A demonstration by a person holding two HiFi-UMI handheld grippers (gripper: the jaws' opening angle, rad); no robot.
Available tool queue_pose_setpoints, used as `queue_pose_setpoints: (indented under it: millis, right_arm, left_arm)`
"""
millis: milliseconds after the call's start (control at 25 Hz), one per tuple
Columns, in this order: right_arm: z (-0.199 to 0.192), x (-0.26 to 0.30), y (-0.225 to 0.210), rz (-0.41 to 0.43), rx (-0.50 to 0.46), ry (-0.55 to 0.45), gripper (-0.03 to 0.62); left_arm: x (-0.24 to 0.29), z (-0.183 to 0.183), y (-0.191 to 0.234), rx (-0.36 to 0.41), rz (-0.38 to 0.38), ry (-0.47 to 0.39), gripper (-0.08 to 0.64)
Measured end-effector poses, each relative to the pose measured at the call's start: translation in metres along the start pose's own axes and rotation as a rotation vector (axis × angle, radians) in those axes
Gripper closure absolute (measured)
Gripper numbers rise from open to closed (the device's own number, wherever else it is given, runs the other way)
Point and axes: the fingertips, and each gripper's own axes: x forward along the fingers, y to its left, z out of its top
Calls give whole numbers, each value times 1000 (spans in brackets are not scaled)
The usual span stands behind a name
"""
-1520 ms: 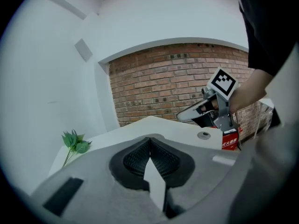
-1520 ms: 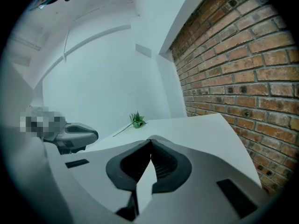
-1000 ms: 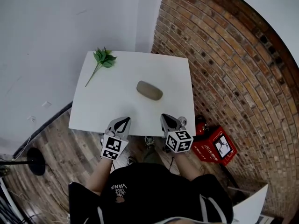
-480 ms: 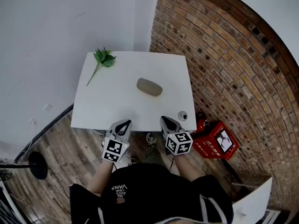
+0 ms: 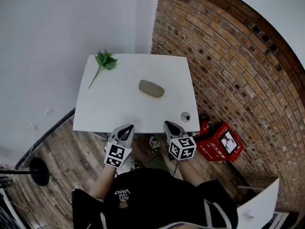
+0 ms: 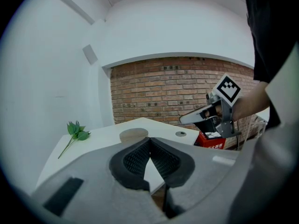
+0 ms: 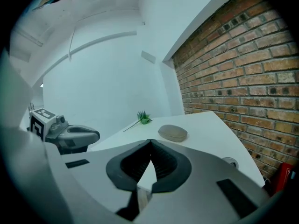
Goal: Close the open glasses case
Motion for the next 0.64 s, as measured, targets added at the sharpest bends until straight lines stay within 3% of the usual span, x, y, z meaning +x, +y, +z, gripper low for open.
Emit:
queue_pose_setpoints:
  millis: [640]
  right_arm:
    - [3, -3, -2, 18, 26, -15, 594]
  left_arm:
    - [6, -2, -4, 16, -6, 22, 551]
